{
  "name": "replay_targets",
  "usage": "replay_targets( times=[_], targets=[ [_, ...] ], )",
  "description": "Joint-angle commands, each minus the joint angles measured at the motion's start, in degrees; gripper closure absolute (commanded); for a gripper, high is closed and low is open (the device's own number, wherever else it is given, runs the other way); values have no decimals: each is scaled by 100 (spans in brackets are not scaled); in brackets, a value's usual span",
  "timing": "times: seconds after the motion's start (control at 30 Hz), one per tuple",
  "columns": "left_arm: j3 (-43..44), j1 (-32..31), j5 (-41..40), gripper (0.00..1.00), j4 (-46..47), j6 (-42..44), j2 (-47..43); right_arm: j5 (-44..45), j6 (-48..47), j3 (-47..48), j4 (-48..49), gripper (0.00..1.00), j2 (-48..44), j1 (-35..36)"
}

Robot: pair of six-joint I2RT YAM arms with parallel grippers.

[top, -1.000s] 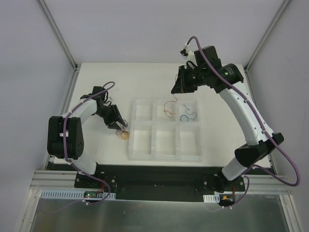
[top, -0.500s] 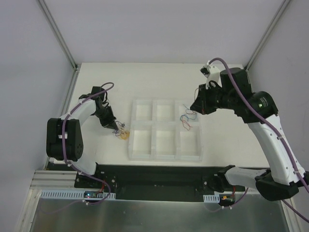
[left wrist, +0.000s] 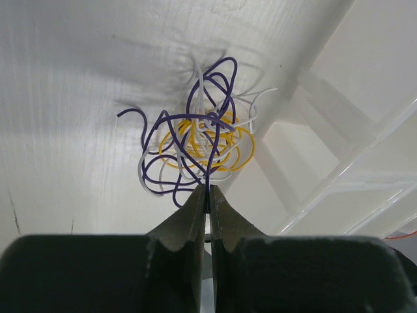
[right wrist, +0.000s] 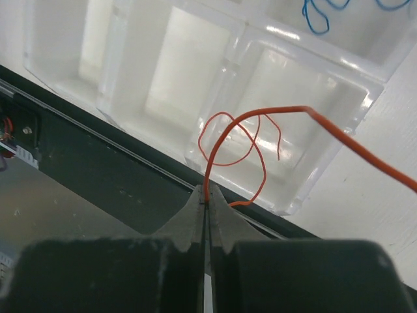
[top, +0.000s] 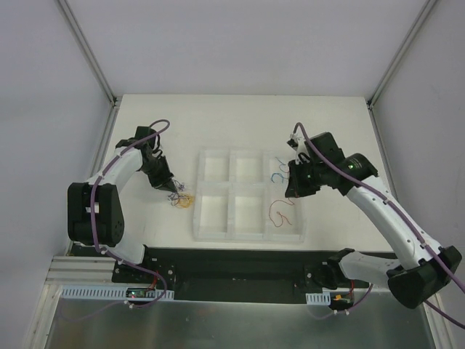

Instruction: Untangle the cables

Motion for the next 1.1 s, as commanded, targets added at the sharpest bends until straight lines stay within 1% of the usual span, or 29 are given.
replay_targets(
  times=[0.0,0.07,0.13,0.2,0.43,0.6,0.63,0.7,0.8,0.83,0.87,0.9,0.97,1.07],
  targets=[
    [60,-29,11,97,-166,71,-301,-49,251,-463,92,100,160,-24],
    [16,-38,-50,96,-166,80,-371,-120,260,-551,4,100,397,-24],
    [-19,-29,-94,87,-175,71,-415,-146,269,-569,-128,100,670,-50],
    [-54,-29,-121,81,-201,80,-433,-251,234,-578,-207,100,977,-77],
    [-81,-29,-165,75,-263,124,-442,-366,137,-587,-392,100,1962,-86],
    [-116,-29,-218,61,-272,115,-512,-366,-109,-684,-436,100,2200,-77],
    [-99,-29,-200,60,-280,115,-504,-357,-162,-640,-471,98,2270,-77],
    [-99,-29,-200,57,-280,124,-503,-270,-241,-474,-638,88,2341,-77],
    [-90,-29,-253,53,-324,141,-547,-42,-329,-219,-840,61,2114,-77],
    [-81,-29,-279,53,-350,159,-565,46,-329,-157,-910,55,2025,-77],
    [-64,-29,-323,53,-368,167,-582,99,-346,-52,-963,51,1911,-86],
    [-46,-29,-358,56,-403,194,-591,152,-338,1,-1007,47,1841,-77],
    [-20,-29,-402,62,-465,255,-583,179,-347,185,-1113,43,1718,-77],
    [42,-29,-437,66,-553,343,-513,170,-382,441,-1201,41,1664,-77]
  ],
)
